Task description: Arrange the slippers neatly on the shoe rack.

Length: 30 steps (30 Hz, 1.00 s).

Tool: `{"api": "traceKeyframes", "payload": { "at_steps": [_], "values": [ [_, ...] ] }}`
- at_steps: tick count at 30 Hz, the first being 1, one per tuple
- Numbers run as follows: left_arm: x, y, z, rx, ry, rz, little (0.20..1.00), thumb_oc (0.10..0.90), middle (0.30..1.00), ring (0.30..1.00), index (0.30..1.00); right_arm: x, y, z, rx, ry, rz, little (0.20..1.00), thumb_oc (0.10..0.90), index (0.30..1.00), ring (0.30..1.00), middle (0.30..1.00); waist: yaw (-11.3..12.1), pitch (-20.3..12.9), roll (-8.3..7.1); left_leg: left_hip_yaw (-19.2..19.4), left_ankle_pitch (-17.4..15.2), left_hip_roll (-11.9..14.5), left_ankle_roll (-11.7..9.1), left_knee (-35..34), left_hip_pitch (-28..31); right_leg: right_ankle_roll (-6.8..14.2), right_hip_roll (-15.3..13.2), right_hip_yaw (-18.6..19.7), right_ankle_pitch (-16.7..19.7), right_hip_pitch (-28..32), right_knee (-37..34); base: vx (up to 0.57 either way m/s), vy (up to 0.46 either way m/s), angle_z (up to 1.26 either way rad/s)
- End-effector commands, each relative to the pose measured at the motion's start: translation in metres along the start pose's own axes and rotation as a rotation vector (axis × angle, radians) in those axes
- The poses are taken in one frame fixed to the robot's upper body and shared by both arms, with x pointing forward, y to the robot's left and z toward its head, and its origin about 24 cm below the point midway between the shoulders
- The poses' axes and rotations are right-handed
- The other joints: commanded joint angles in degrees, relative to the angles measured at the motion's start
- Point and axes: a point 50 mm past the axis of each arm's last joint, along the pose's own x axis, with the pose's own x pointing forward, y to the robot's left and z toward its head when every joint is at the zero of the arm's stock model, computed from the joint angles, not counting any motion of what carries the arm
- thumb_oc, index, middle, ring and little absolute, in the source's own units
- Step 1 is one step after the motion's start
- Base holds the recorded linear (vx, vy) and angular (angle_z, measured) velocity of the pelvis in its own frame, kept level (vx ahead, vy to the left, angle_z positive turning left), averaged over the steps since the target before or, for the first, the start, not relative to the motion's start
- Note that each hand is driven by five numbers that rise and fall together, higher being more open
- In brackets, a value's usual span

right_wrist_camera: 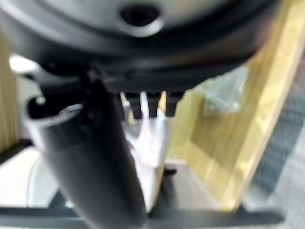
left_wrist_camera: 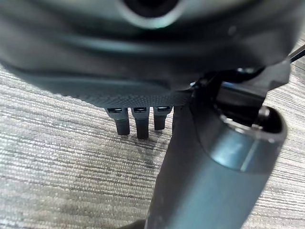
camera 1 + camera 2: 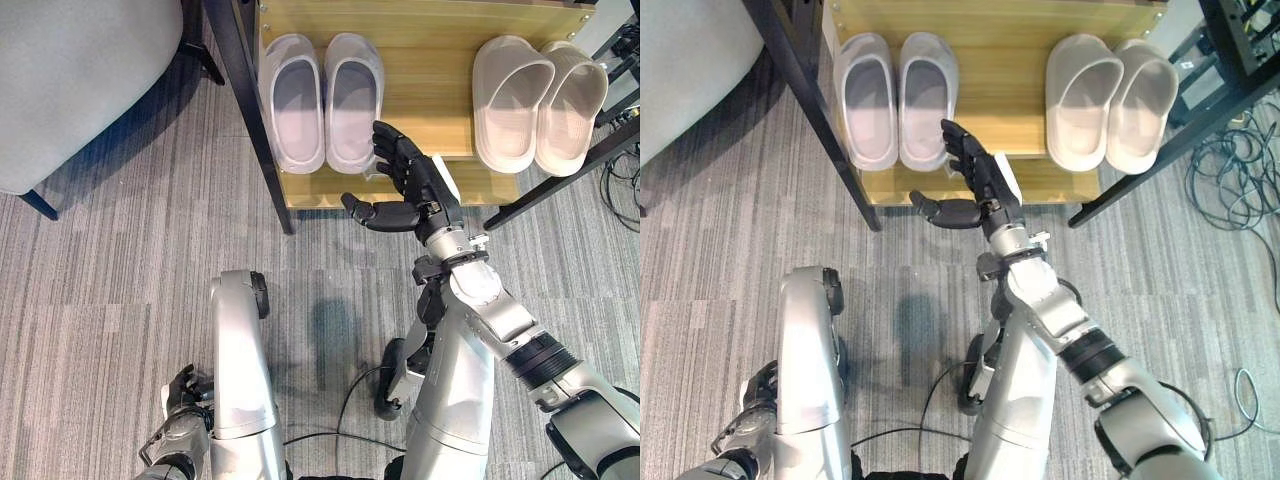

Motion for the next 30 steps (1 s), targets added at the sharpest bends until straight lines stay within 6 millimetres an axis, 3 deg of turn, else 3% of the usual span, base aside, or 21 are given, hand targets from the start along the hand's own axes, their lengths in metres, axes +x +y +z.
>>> {"api": "traceKeyframes", "payload": {
  "at_steps": [1, 5, 13, 16, 20, 23, 24, 26, 28, 30],
  "values": [
    [-0.004, -0.009, -0.005, 0.005, -0.001, -0.046, 0.9, 0.8, 0.9, 0.9, 0.9, 0.019, -0.021, 0.074, -0.134, -0.407, -0.244, 0.9, 0.8, 0.9, 0.9, 0.9, 3.29, -2.13, 0.97, -1.47, 1.98, -2.47, 7.02, -2.63, -1.42, -5.57, 1.29, 5.25, 0.34, 0.77, -2.22, 0.0, 0.0, 0.0],
    [-0.005, -0.003, -0.01, 0.037, -0.002, -0.023, 0.9, 0.8, 0.9, 0.9, 0.9, 0.01, -0.029, 0.074, -0.24, -0.444, -0.375, 0.9, 0.8, 0.9, 0.9, 0.9, 3.09, -2.13, 1.34, -1.37, 1.65, -2.78, 7.27, -2.09, -1.42, -5.65, 1.48, 5.13, -0.11, 0.77, -1.79, 0.0, 0.0, 0.0],
    [-0.006, -0.006, -0.009, 0.056, -0.034, -0.033, 0.9, 0.8, 0.9, 0.9, 0.9, -0.014, -0.028, 0.092, -0.351, -0.592, -0.445, 0.9, 0.8, 0.9, 0.9, 0.9, 2.39, -2.13, 1.06, -1.29, 1.43, -2.71, 7.52, -1.78, -1.42, -5.73, 1.55, 4.94, -0.52, 0.77, -1.29, 0.0, 0.0, 0.0],
    [-0.008, -0.006, -0.015, 0.054, -0.02, -0.031, 0.9, 0.8, 0.9, 0.9, 0.9, -0.032, -0.026, 0.093, -0.285, -0.603, -0.434, 0.9, 0.8, 0.9, 0.9, 0.9, 1.98, -2.13, 0.64, -1.26, 1.41, -2.7, 7.57, -1.86, -1.42, -5.73, 1.59, 4.9, -0.51, 0.77, -1.46, 0.0, 0.0, 0.0],
    [-0.012, 0.001, -0.026, 0.02, -0.003, -0.008, 0.9, 0.8, 0.9, 0.9, 0.9, -0.068, -0.043, 0.104, -0.367, -0.682, -0.504, 0.9, 0.8, 0.9, 0.9, 0.9, 1.68, -2.13, -0.19, -1.56, 1.62, -2.85, 7.53, -2.27, -1.42, -5.68, 1.39, 4.61, -0.2, 0.77, -2.16, -0.01, 0.023, 0.0],
    [-0.01, 0.002, -0.016, -0.016, -0.044, 0.002, 0.9, 0.8, 0.9, 0.9, 0.9, -0.086, -0.051, 0.089, -0.316, -0.582, -0.518, 0.9, 0.8, 0.9, 0.9, 0.9, 1.91, -2.2, -1.19, -1.38, 2.46, -2.69, 7.46, -3.88, -1.42, -5.23, 1.06, 4.19, 1.05, 0.77, -4.0, 0.0, 0.045, -0.03],
    [-0.008, 0.0, -0.008, -0.011, -0.078, -0.002, 0.9, 0.8, 0.9, 0.9, 0.9, -0.095, -0.052, 0.08, -0.272, -0.529, -0.513, 0.9, 0.8, 0.9, 0.9, 0.9, 1.76, -3.37, -2.17, -0.66, 2.56, -2.24, 7.32, -6.93, -1.42, -5.02, 1.23, 3.67, 2.04, 0.77, -7.97, -0.06, 0.021, -0.06],
    [-0.007, -0.001, -0.001, -0.016, -0.105, 0.002, 0.9, 0.8, 0.9, 0.9, 0.9, -0.103, -0.049, 0.083, -0.251, -0.551, -0.498, 0.9, 0.8, 0.9, 0.9, 0.9, 1.64, -4.64, -2.64, -0.18, 2.75, -1.82, 7.3, -9.23, -1.42, -4.86, 1.33, 2.97, 2.86, 0.77, -10.69, -0.07, 0.005, -0.2],
    [-0.002, 0.002, 0.02, -0.043, -0.169, 0.023, 0.9, 0.8, 0.9, 0.9, 0.9, -0.115, -0.046, 0.084, -0.196, -0.56, -0.494, 0.9, 0.8, 0.9, 0.9, 0.9, 1.04, -7.13, -3.67, 0.47, 3.19, -1.32, 7.02, -12.86, -1.42, -4.66, 1.51, 2.14, 4.21, 0.77, -14.9, -0.05, -0.005, -0.28],
    [0.002, 0.006, 0.044, -0.081, -0.247, 0.038, 0.9, 0.8, 0.9, 0.9, 0.9, -0.124, -0.04, 0.068, -0.123, -0.453, -0.469, 0.9, 0.8, 0.9, 0.9, 0.9, 0.15, -10.19, -3.86, 0.8, 4.32, -0.86, 6.74, -16.57, -1.42, -4.39, 1.68, 1.43, 5.28, 0.77, -18.02, 0.01, 0.041, -0.26]
  ]
}}
